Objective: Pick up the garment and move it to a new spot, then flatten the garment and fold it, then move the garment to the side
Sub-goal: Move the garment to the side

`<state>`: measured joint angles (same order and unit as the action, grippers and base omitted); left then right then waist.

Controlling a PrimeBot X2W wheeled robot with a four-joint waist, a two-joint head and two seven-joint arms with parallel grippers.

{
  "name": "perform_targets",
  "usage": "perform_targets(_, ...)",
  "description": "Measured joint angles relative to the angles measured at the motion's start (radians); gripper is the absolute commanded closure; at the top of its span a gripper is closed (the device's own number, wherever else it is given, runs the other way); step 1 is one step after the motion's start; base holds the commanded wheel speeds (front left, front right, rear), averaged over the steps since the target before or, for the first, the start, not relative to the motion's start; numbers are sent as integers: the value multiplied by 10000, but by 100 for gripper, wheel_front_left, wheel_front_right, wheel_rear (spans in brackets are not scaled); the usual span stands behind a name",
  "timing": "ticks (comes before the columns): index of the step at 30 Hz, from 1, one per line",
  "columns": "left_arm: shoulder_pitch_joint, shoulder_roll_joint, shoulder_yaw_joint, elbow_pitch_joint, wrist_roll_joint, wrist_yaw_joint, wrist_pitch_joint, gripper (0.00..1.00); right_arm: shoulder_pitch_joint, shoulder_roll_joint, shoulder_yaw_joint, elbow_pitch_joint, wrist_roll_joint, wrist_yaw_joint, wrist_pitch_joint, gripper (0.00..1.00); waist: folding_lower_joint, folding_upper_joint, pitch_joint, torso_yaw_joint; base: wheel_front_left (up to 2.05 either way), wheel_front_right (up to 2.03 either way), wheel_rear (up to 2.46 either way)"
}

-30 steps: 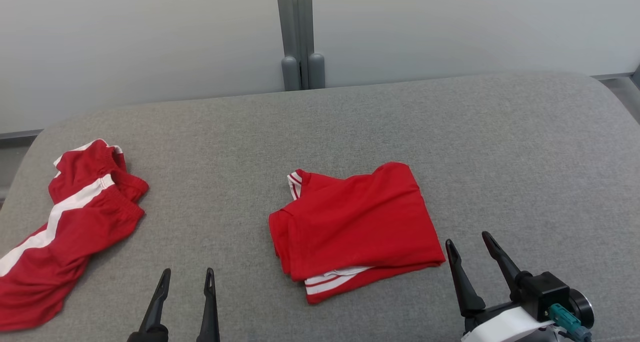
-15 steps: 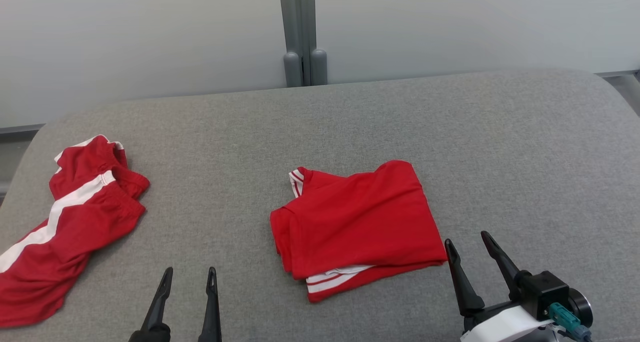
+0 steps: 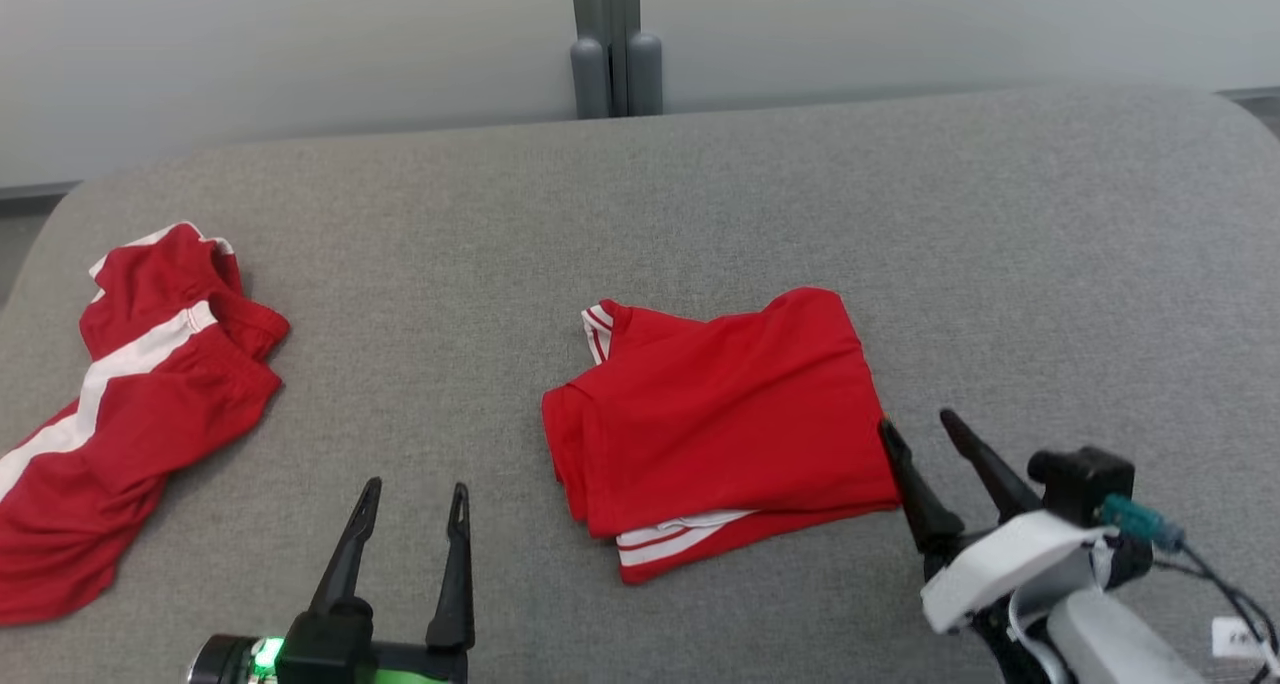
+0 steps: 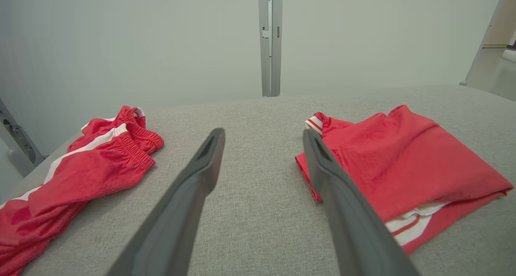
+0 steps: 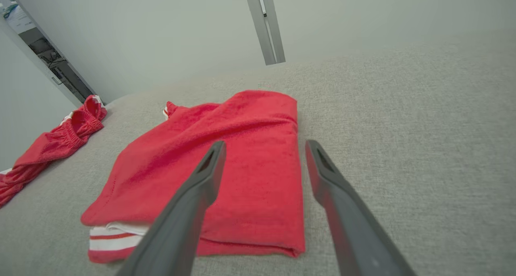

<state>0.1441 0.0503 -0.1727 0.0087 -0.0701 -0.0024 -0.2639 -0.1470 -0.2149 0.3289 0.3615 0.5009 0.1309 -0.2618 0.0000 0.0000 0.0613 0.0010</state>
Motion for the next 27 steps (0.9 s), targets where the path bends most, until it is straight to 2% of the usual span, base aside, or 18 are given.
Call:
perform_targets(5, -499, 0, -303, 109, 71, -165, -2, 0, -1490, -1327, 1089, 627, 2623, -2, 1089, 0, 0, 0, 574, 145, 0, 0, 0)
perform_targets(11, -923, -2, -581, 221, 107, -240, -2, 0, -2322, -2499, 1994, 393, 5666, -4, 2395, 0, 0, 0, 1136, 522, 0, 0, 0)
perform_targets(16, -1133, -2, -727, 245, 107, -244, -2, 0, -2625, -3024, 2556, 184, 6961, -4, 2924, 0, 0, 0, 1544, 805, 0, 0, 0)
perform_targets(17, -1171, -2, -754, 240, 107, -242, -2, 0, -2706, -3080, 2690, 159, 7087, -4, 2926, 50, 0, 0, 1635, 853, 0, 0, 0)
perform_targets(18, -1184, -2, -767, 240, 109, -238, -2, 0, -2769, -3137, 2780, 155, 7124, -4, 2905, 70, 0, 0, 1707, 886, 0, 0, 0)
perform_targets(19, -1198, -2, -780, 228, 109, -234, -2, 0, -2856, -3221, 2899, 151, 7177, -4, 2847, 100, 0, 0, 1801, 921, 0, 0, 0)
perform_targets(23, -1367, -2, -805, 224, 130, -240, -2, 0, -3230, -3542, 3221, 33, 7386, -4, 2541, 100, 0, 0, 2166, 982, 0, 0, 0)
perform_targets(27, -1697, -2, -775, 102, 270, -326, -2, 0, -3864, -4146, 3365, -100, 7348, -2, 1992, 100, 0, 0, 2605, 942, 0, 0, 0)
